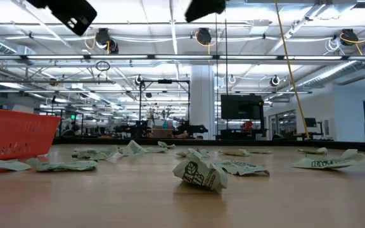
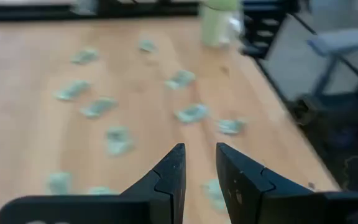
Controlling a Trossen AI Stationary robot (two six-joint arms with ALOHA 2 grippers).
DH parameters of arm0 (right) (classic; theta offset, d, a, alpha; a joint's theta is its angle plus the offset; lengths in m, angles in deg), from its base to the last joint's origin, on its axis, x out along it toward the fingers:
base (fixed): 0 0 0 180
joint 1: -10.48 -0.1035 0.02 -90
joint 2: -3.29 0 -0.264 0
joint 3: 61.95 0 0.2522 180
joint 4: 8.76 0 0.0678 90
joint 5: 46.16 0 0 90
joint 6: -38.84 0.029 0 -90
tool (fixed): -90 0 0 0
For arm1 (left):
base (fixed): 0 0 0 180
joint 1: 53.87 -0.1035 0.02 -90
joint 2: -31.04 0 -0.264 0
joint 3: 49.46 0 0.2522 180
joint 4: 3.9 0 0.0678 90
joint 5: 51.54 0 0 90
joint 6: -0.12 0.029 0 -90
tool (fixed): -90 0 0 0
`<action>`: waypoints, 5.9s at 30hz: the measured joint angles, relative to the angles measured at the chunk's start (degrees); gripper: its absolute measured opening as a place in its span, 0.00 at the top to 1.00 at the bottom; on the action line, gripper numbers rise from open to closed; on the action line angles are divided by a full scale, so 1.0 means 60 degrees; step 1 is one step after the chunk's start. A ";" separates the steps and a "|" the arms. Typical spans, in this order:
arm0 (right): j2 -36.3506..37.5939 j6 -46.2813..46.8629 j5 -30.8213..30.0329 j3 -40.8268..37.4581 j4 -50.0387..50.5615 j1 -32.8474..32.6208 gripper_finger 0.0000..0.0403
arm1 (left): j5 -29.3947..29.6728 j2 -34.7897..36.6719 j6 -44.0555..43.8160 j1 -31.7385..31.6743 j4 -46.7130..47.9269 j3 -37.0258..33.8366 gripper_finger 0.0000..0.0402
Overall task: Pick and place Stevia / Truvia into bins
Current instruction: Put the white stevia packet into the orange bin
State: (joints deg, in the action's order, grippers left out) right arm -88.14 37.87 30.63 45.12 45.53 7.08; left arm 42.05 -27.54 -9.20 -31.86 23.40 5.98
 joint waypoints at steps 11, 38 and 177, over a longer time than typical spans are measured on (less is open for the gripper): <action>0.2374 -0.0101 -0.0059 -0.4211 -0.3593 0.0007 0.78 | -0.0246 -0.3530 -0.1896 0.1522 0.2012 0.1514 0.77; 0.5190 0.1055 -0.0012 -0.8822 -0.7110 0.0051 0.78 | -0.0807 -0.7328 -0.2251 0.2065 0.4272 0.3590 0.77; 0.5187 0.1066 -0.0012 -0.9616 -0.7806 0.0047 0.78 | 0.0937 -0.8809 0.0631 -0.7126 0.1667 0.4818 0.82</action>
State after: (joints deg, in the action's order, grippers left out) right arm -57.02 44.27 30.56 -12.58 -1.30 7.36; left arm 47.67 -80.40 -5.42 -74.62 33.40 34.89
